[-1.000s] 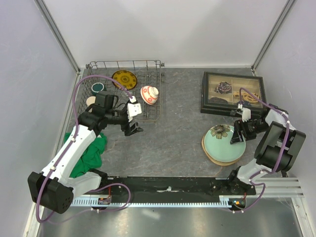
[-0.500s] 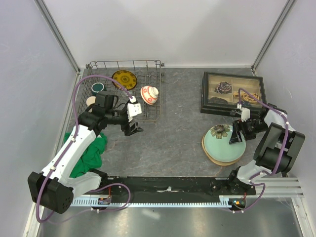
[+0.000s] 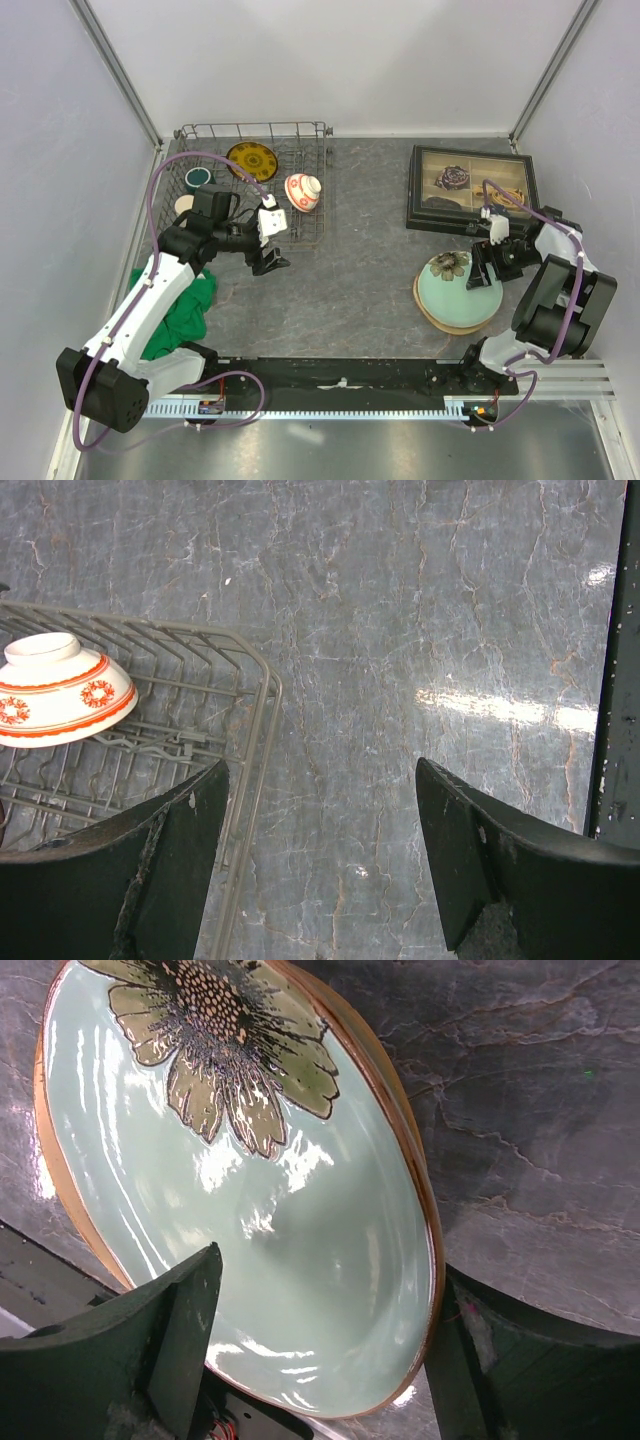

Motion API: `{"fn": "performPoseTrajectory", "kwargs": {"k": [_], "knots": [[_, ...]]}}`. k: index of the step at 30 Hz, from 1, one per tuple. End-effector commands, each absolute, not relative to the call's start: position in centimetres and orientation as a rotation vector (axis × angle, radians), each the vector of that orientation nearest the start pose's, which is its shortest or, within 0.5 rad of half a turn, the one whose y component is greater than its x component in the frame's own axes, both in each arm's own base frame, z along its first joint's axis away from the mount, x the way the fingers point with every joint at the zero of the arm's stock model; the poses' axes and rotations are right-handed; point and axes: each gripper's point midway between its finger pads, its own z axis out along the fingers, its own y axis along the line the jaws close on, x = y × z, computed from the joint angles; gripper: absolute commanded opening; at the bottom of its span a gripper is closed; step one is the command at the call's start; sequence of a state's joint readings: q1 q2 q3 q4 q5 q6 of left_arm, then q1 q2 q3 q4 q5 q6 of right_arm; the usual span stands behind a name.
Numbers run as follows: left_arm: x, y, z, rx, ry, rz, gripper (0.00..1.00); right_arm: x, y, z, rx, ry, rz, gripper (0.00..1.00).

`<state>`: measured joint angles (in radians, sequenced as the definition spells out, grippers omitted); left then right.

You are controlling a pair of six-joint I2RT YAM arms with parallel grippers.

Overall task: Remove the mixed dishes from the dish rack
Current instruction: Place the plate on the plate.

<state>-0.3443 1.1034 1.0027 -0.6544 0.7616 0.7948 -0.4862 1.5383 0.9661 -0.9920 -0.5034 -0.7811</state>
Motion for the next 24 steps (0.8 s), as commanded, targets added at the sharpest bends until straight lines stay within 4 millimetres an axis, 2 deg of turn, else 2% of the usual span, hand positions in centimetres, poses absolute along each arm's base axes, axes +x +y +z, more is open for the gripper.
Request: {"fn": "performPoseTrajectory", "kwargs": {"k": [1, 24], "knots": [[24.93, -19.60, 22.78, 1.472, 1.500, -0.580, 0.82, 23.49, -6.52, 5.58, -0.448, 2.721, 0.433, 0.84], [24.71, -19.39, 22.53, 1.482, 1.503, -0.571, 0.82, 23.45, -6.66, 6.06, -0.454, 2.719, 0.395, 0.92]]}}
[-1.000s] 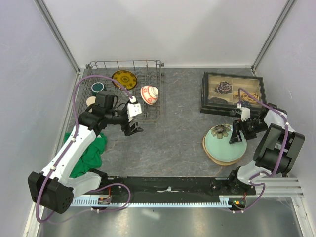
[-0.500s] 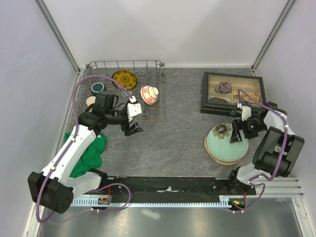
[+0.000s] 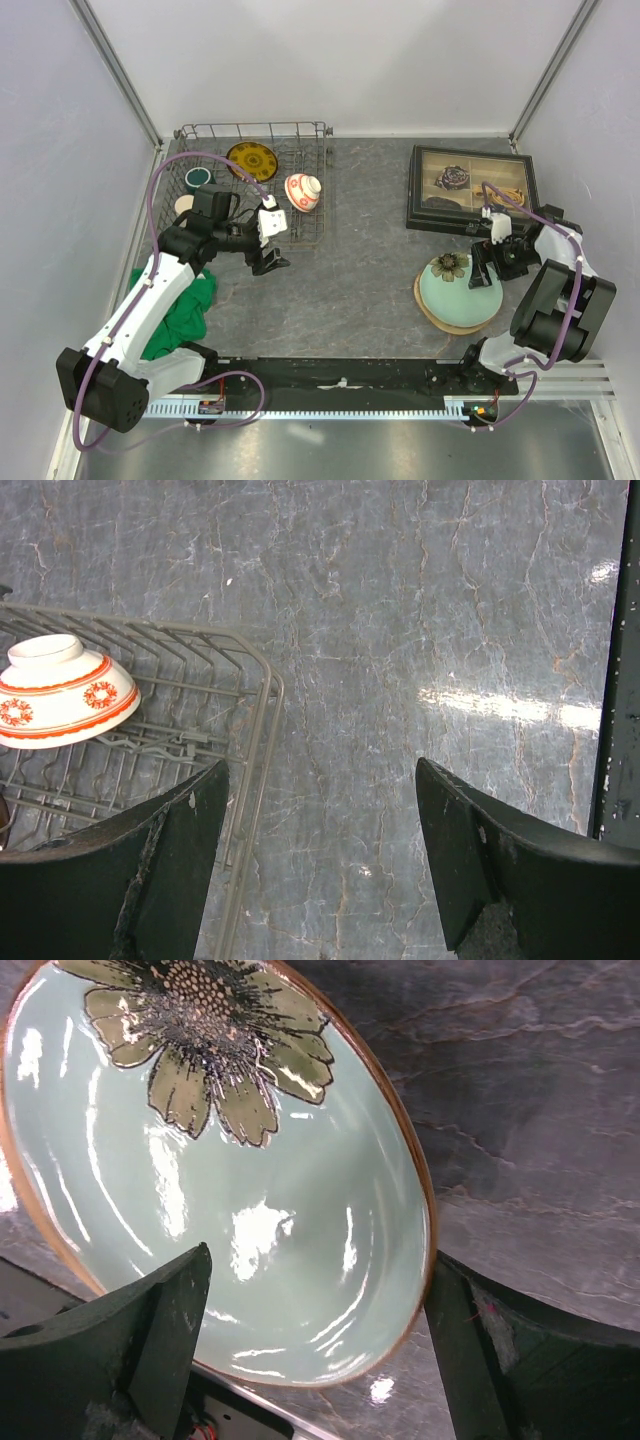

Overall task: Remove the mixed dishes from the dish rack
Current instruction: Place the plate on the plate.

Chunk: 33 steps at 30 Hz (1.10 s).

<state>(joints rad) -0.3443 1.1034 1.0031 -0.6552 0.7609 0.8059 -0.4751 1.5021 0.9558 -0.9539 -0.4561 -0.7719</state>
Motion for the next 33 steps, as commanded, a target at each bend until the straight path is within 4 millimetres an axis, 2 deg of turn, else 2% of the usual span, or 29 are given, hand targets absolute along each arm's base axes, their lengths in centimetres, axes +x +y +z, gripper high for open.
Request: {"fn": "performPoseTrajectory", "kwargs": {"k": [1, 10, 19, 25, 30, 32, 33], "knots": [[24.7, -19.4, 22.5, 1.482, 1.503, -0.571, 0.82, 23.5, -6.7, 6.1, -0.452, 2.718, 0.394, 0.92], [24.7, -19.4, 22.4, 1.484, 1.505, -0.572, 0.82, 23.3, -6.7, 5.9, -0.457, 2.722, 0.393, 0.93], [25.3, -19.0, 22.4, 1.474, 1.523, -0.531, 0.82, 23.3, -6.9, 6.5, -0.461, 2.708, 0.352, 0.93], [28.1, -17.4, 22.2, 1.460, 1.539, -0.325, 0.82, 24.3, -7.3, 8.7, -0.459, 2.651, 0.285, 0.94], [31.3, -15.7, 21.7, 1.515, 1.538, -0.112, 0.84, 25.0, -7.5, 10.4, -0.479, 2.610, 0.214, 0.95], [33.0, -15.0, 22.5, 1.542, 1.510, -0.011, 0.85, 25.3, -7.5, 11.2, -0.491, 2.588, 0.182, 0.98], [33.8, -14.9, 21.9, 1.576, 1.510, 0.011, 0.85, 25.4, -7.5, 11.6, -0.488, 2.575, 0.170, 0.98]]}}
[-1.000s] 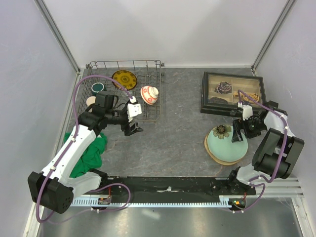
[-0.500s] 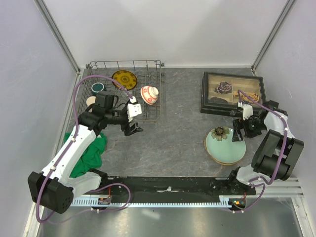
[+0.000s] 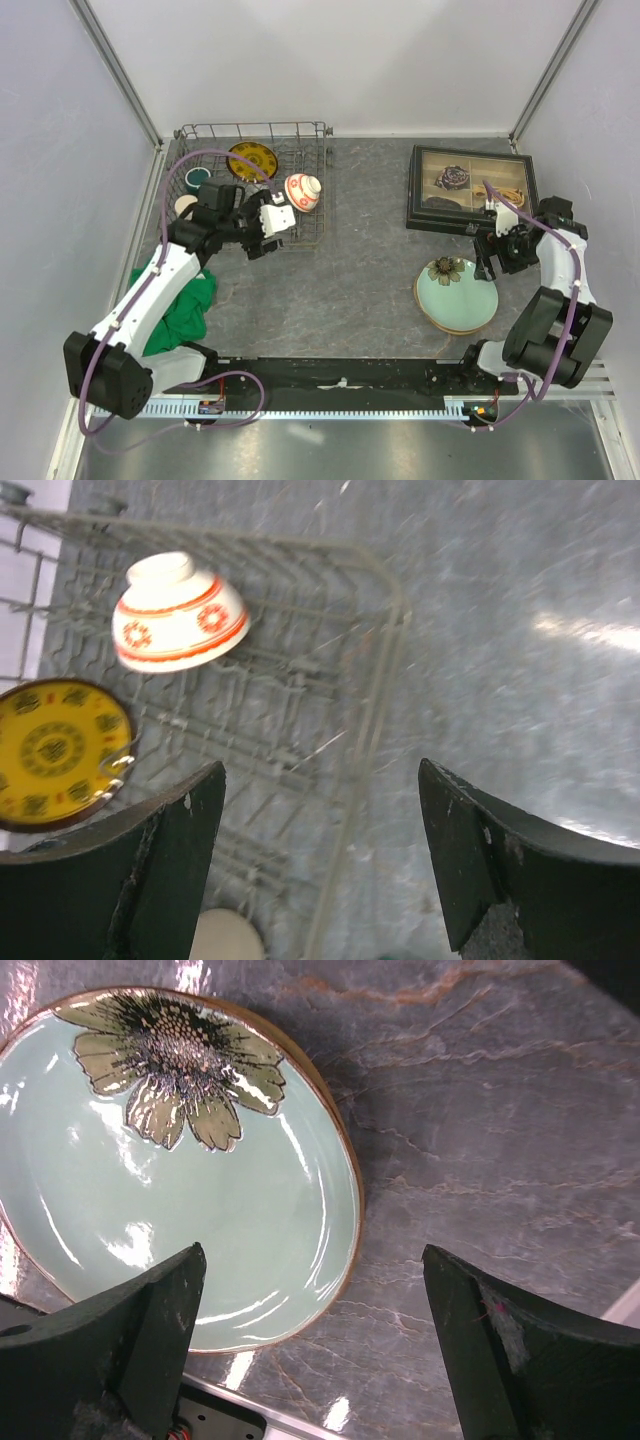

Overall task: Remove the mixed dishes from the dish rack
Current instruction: Place the plate on the plate.

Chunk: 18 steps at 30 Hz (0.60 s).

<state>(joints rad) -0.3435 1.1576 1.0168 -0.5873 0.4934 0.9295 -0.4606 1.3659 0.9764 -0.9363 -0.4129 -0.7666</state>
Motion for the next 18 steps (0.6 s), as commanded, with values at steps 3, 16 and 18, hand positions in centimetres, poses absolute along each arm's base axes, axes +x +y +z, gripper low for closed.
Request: {"fn": "performPoseTrajectory", "kwargs": {"k": [3, 16, 18], "knots": [[36.4, -14.3, 22.7, 1.585, 1.510, 0.081, 0.86, 25.8, -7.2, 12.5, -0.479, 2.542, 0.164, 0.98], [47.0, -12.5, 22.5, 1.664, 1.542, 0.187, 0.99, 26.5, -5.3, 13.2, -0.499, 2.475, 0.185, 0.98], [48.9, -12.5, 21.8, 1.689, 1.531, 0.203, 0.99, 26.6, -5.0, 13.2, -0.497, 2.474, 0.200, 0.98]]}}
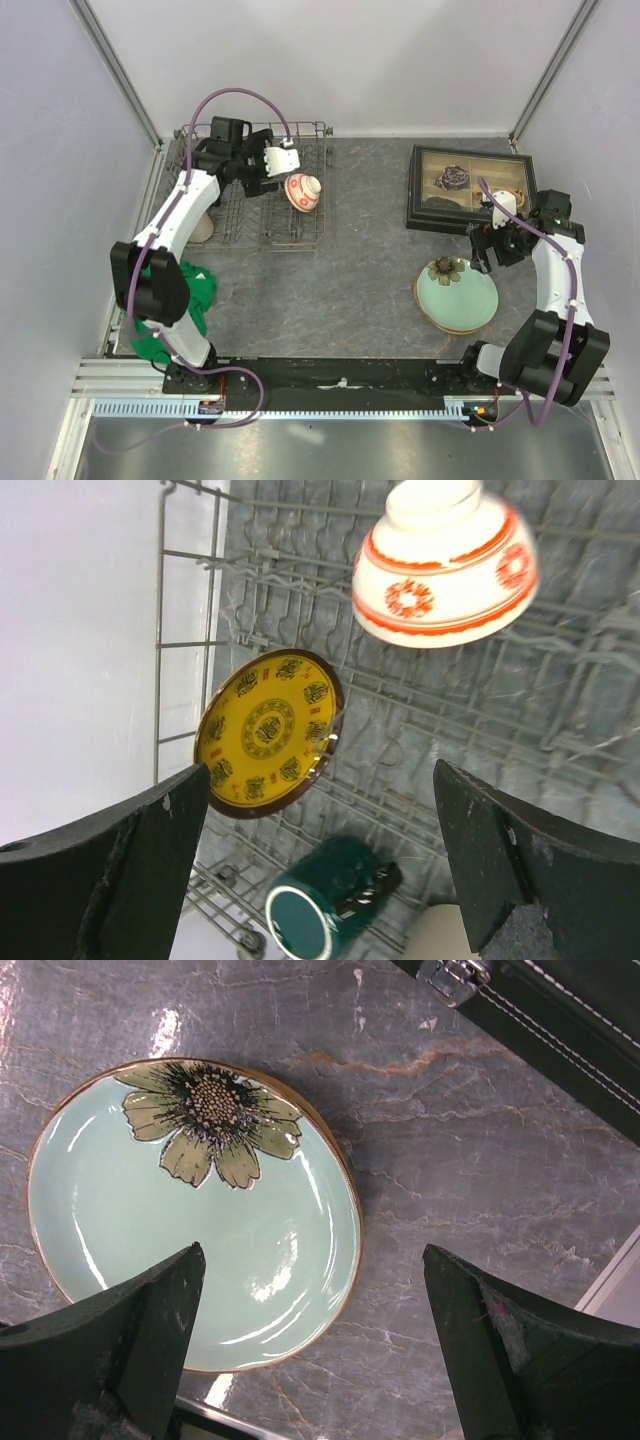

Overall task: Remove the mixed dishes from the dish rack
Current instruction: Place the plate on the plate, then pick up the plate from the dish rack.

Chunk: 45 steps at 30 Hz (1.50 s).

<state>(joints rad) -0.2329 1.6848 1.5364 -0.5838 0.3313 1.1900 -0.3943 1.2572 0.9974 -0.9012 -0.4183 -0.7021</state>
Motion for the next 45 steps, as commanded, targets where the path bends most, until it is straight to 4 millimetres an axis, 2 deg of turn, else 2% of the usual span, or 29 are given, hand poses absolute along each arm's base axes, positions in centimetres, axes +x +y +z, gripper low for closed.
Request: {"fn": "performPoseTrajectory", "kwargs": {"k": [1, 2, 4, 6, 8, 9, 10, 12, 13, 15, 16, 19, 27, 35, 42, 45], "knots": [[49.6, -12.3, 21.6, 1.695, 1.532, 0.213, 0.99, 26.6, -4.9, 13.0, -0.497, 2.476, 0.207, 0.98], [50.7, -12.3, 21.0, 1.705, 1.534, 0.221, 0.99, 26.6, -4.9, 12.9, -0.495, 2.477, 0.210, 0.98], [52.3, -11.8, 21.2, 1.731, 1.506, 0.277, 0.99, 26.7, -4.8, 12.5, -0.492, 2.484, 0.219, 0.98], [53.5, -11.3, 19.5, 1.781, 1.498, 0.301, 0.99, 26.8, -4.9, 11.9, -0.484, 2.496, 0.225, 0.98], [55.0, -11.0, 19.9, 1.784, 1.458, 0.347, 0.99, 27.1, -4.9, 11.4, -0.482, 2.509, 0.237, 0.98], [55.7, -10.6, 19.1, 1.791, 1.465, 0.353, 0.99, 27.0, -5.0, 11.1, -0.475, 2.516, 0.244, 0.98], [56.6, -10.5, 19.7, 1.777, 1.443, 0.387, 0.99, 27.1, -4.9, 11.0, -0.476, 2.518, 0.246, 0.98], [57.6, -10.2, 19.2, 1.784, 1.434, 0.399, 0.99, 27.1, -4.9, 10.3, -0.468, 2.533, 0.265, 0.98], [58.2, -10.2, 19.9, 1.774, 1.415, 0.414, 0.99, 27.2, -4.9, 10.2, -0.464, 2.536, 0.270, 0.98], [58.9, -10.2, 19.3, 1.795, 1.405, 0.424, 0.99, 27.3, -4.8, 9.7, -0.461, 2.543, 0.285, 0.98], [59.4, -10.2, 19.7, 1.792, 1.396, 0.440, 0.99, 27.3, -4.8, 9.6, -0.458, 2.547, 0.288, 0.98], [60.5, -10.0, 19.5, 1.804, 1.384, 0.472, 0.99, 27.4, -4.8, 9.3, -0.459, 2.553, 0.302, 0.98], [62.0, -9.3, 17.6, 1.868, 1.388, 0.487, 0.99, 27.4, -4.8, 9.3, -0.458, 2.555, 0.301, 0.98], [62.1, -8.5, 16.3, 1.932, 1.397, 0.462, 0.90, 27.2, -4.9, 8.9, -0.456, 2.566, 0.300, 0.98], [61.5, -8.0, 14.2, 1.987, 1.436, 0.428, 0.79, 27.0, -4.7, 8.7, -0.455, 2.568, 0.305, 0.98], [61.5, -8.0, 13.9, 1.990, 1.443, 0.425, 0.73, 26.9, -4.8, 8.8, -0.454, 2.567, 0.299, 0.98]]}}
